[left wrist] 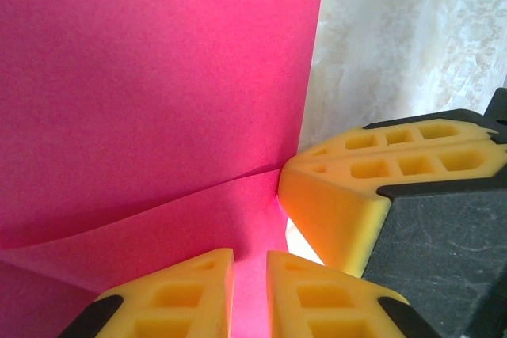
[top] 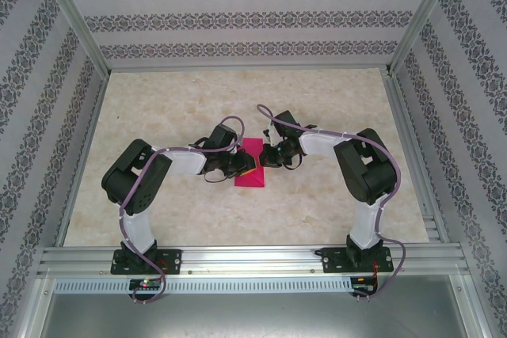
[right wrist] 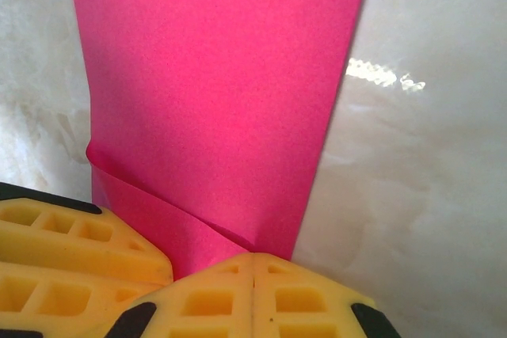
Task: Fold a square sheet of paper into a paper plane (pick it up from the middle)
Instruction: Fold the triangle a second time at the center of the table.
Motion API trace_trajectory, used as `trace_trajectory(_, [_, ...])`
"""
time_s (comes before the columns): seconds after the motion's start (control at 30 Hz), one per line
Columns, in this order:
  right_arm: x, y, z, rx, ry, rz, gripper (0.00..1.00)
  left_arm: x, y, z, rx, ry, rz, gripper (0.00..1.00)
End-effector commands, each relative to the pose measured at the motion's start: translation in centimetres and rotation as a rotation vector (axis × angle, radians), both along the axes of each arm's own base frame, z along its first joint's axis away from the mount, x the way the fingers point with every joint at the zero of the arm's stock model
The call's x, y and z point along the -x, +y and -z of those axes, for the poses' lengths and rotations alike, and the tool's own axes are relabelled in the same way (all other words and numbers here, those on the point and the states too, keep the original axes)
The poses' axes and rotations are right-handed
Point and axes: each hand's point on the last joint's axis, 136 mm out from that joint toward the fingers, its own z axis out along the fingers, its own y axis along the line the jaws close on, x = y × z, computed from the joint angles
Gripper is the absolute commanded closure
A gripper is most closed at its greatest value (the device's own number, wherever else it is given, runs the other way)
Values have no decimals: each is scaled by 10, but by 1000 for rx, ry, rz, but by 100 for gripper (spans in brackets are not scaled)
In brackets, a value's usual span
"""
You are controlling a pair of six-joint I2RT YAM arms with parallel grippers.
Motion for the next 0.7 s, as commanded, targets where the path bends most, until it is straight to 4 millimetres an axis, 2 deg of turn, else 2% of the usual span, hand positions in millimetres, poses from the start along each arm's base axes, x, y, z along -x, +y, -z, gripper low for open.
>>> trace_trajectory(0.0, [-9,-2,2,3,-18,0,99,2,-8,4,-1,-1,28,81])
trace_trajectory(0.53, [-10,-5,2,17,-17,8,99,7,-2,18,-54,54,6,81])
trace_trajectory(0.67, [-12,-7,-4,17,-18,23,93,9,3,23,-82,72,-2,82])
